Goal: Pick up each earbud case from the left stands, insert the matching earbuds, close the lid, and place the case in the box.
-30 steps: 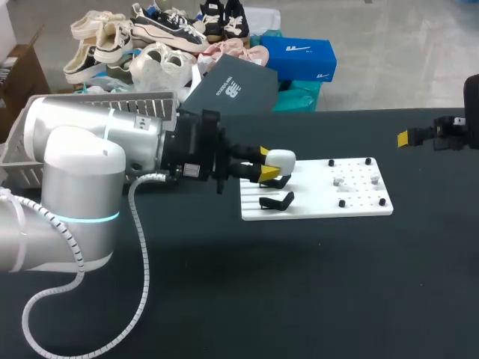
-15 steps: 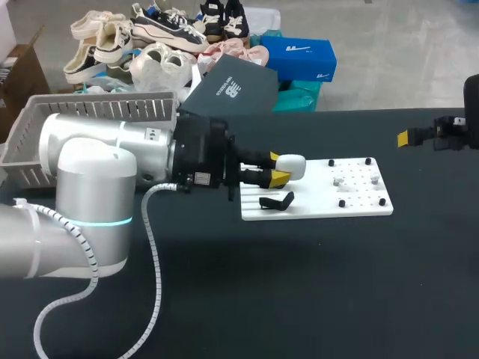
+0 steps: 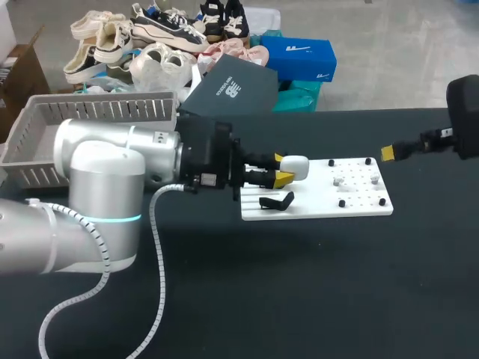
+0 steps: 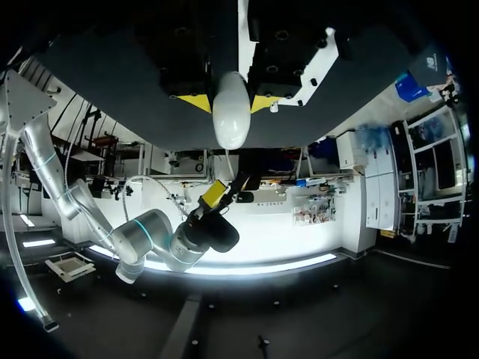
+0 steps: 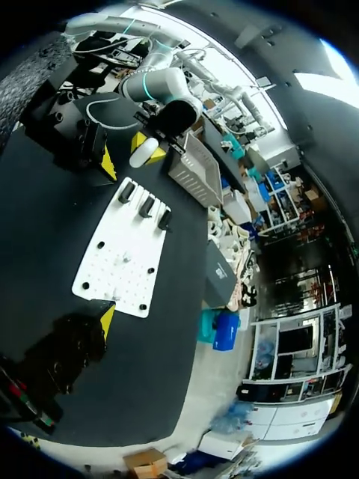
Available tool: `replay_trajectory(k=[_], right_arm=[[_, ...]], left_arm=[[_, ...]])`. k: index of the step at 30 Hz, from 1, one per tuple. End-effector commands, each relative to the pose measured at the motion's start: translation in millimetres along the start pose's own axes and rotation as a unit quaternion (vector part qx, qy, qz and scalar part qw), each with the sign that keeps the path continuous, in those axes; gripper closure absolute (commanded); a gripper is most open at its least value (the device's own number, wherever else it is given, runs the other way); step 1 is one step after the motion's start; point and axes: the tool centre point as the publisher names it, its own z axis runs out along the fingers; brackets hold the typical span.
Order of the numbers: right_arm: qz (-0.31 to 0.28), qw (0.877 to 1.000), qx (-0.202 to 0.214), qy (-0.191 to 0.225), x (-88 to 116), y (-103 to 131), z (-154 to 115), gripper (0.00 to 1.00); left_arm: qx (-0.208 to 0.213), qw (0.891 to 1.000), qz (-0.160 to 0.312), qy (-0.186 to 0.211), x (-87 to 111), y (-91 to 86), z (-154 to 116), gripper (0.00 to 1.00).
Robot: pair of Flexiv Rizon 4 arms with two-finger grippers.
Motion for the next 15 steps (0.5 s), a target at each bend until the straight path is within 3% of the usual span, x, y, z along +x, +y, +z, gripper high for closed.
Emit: replay_trajectory(k=[1,15], right_arm=[[-0.010,1.000,-0.006,-0.004,7.9,21.1,-9.4,0.00],[-0.051,0.999,-0.005,0.017,17.7,56.8,10.6,0.00]], left_arm=[[0.000,1.000,0.003,0.003,1.9,0.4,5.1,1.00],[-0.006,1.000,0.009,0.001,6.9,0.0,8.4,1.00]])
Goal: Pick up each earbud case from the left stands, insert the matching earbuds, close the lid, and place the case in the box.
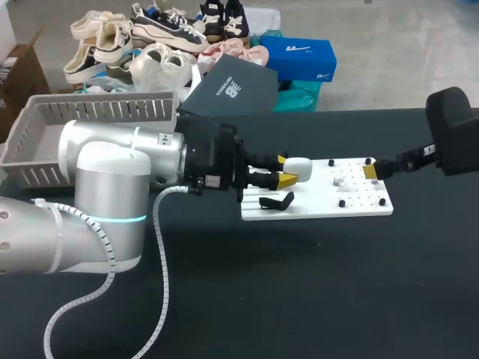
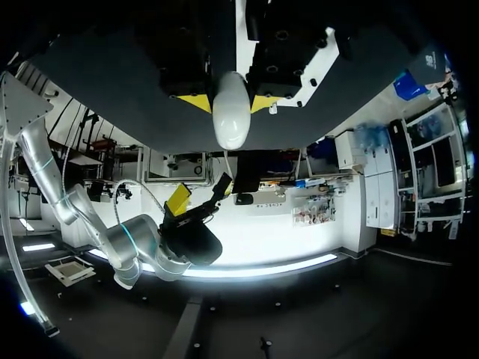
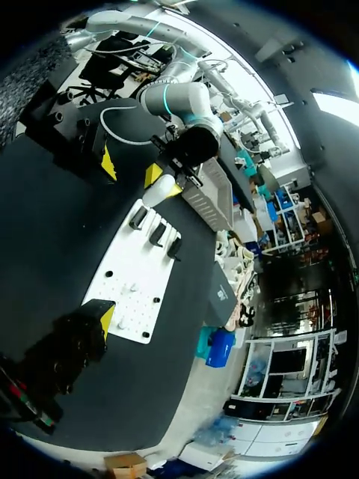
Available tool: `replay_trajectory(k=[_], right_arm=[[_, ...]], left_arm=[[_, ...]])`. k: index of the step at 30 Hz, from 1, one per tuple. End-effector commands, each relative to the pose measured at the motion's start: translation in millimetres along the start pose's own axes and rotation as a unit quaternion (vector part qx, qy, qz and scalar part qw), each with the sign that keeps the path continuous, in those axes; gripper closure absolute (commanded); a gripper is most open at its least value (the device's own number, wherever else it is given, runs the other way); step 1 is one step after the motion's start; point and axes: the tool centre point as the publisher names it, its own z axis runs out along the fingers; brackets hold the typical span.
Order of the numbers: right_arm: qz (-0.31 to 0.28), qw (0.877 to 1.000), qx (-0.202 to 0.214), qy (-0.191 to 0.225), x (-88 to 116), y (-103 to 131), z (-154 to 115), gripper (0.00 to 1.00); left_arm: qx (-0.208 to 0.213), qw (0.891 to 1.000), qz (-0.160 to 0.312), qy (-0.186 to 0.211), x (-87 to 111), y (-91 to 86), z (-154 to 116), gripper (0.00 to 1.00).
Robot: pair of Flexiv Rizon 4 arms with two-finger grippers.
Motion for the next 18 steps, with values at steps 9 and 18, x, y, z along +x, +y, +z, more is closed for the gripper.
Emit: replay_trajectory(k=[9,18], right_arm=[[-0.018,1.000,0.009,0.024,-1.5,26.2,23.0,0.00],[-0.023,0.999,-0.002,0.046,-6.3,35.8,45.8,0.00]], left_arm=[[-0.001,1.000,0.003,-0.005,3.3,-0.8,2.1,1.00],[-0.001,1.000,0.003,-0.005,3.3,-0.8,2.1,1.00]])
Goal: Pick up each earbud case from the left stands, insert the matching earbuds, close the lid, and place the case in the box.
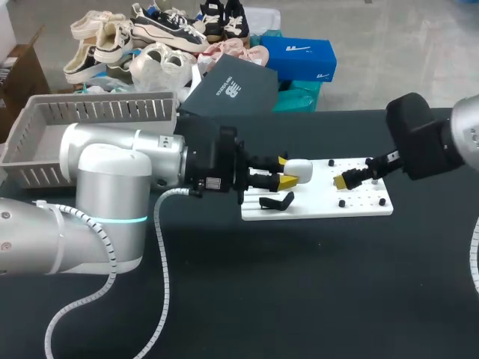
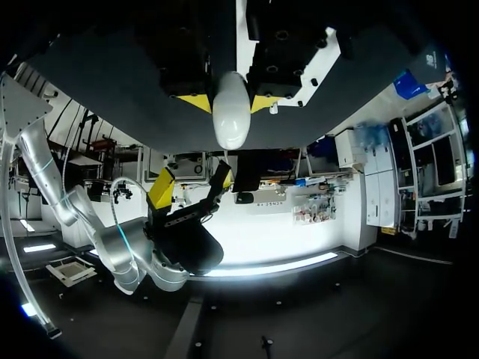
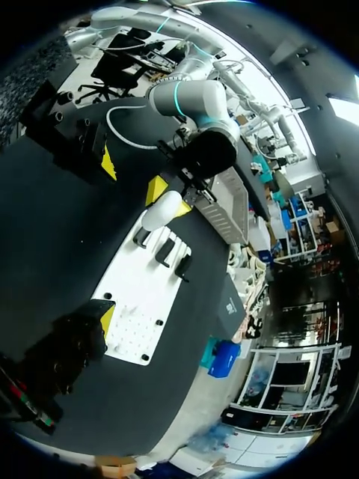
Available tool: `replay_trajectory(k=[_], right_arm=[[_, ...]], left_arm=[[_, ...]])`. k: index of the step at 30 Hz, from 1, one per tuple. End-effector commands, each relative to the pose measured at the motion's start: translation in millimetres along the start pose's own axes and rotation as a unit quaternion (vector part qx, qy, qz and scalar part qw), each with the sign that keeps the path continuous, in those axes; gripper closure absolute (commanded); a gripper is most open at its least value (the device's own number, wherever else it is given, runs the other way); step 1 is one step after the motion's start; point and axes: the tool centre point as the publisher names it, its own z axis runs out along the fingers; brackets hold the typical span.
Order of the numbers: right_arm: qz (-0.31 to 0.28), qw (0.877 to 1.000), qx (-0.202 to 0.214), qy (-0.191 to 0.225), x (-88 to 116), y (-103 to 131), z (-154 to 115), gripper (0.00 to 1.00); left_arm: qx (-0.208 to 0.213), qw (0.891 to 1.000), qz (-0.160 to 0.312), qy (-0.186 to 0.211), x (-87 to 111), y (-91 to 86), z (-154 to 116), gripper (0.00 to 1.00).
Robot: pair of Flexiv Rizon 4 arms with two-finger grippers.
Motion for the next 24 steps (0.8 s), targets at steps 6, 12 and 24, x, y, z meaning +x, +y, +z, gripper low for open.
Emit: replay_trajectory(k=[6,12,24], right_arm=[[-0.006,1.000,-0.005,0.018,-11.6,11.7,21.8,0.00],[-0.008,1.000,-0.008,0.027,-11.8,15.5,28.5,0.00],[-0.009,0.999,-0.007,0.039,-17.2,16.8,46.2,0.00]], left_arm=[[-0.001,1.000,0.001,-0.002,1.2,0.1,0.4,1.00],[-0.001,1.000,0.001,-0.002,1.2,0.1,0.4,1.00],[-0.001,1.000,0.001,-0.002,1.2,0.1,0.4,1.00]])
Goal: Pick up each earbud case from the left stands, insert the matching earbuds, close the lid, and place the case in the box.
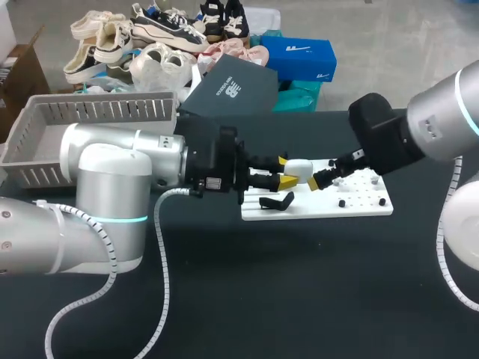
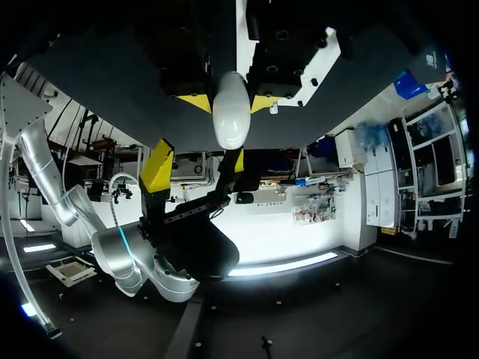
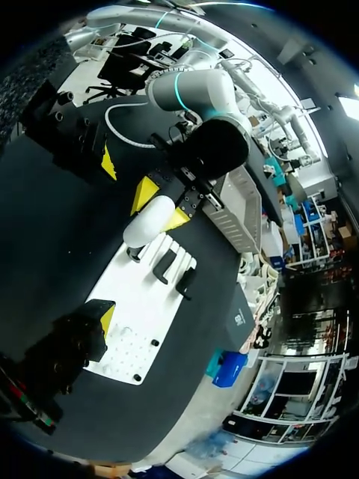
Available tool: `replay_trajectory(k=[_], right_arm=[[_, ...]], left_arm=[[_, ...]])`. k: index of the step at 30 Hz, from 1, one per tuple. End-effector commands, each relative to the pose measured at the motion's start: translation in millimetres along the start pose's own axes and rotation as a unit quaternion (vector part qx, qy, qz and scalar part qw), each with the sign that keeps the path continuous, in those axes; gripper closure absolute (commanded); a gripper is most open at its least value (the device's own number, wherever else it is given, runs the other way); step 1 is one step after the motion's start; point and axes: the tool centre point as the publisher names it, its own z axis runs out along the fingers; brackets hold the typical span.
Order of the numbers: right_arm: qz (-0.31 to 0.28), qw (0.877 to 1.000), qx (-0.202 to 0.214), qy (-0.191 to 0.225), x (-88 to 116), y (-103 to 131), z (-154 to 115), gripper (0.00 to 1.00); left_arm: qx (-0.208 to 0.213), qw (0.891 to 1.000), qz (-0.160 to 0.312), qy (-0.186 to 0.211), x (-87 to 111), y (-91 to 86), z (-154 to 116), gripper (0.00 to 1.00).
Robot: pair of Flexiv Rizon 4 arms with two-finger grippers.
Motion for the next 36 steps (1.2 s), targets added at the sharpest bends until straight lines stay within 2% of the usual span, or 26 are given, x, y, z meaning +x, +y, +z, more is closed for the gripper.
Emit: replay_trajectory(k=[1,19,36], right_arm=[[0.002,1.000,0.002,0.003,-5.9,-0.5,9.0,0.00],[0.006,1.000,0.007,0.004,-16.2,-7.3,17.4,0.00],[0.009,1.000,0.013,0.009,-17.2,-11.4,22.3,0.00]], left_arm=[[-0.001,1.000,0.001,-0.002,1.0,0.0,0.1,1.00],[-0.001,1.000,0.001,-0.002,1.0,0.0,0.1,1.00],[-0.001,1.000,0.001,-0.002,1.0,0.0,0.1,1.00]])
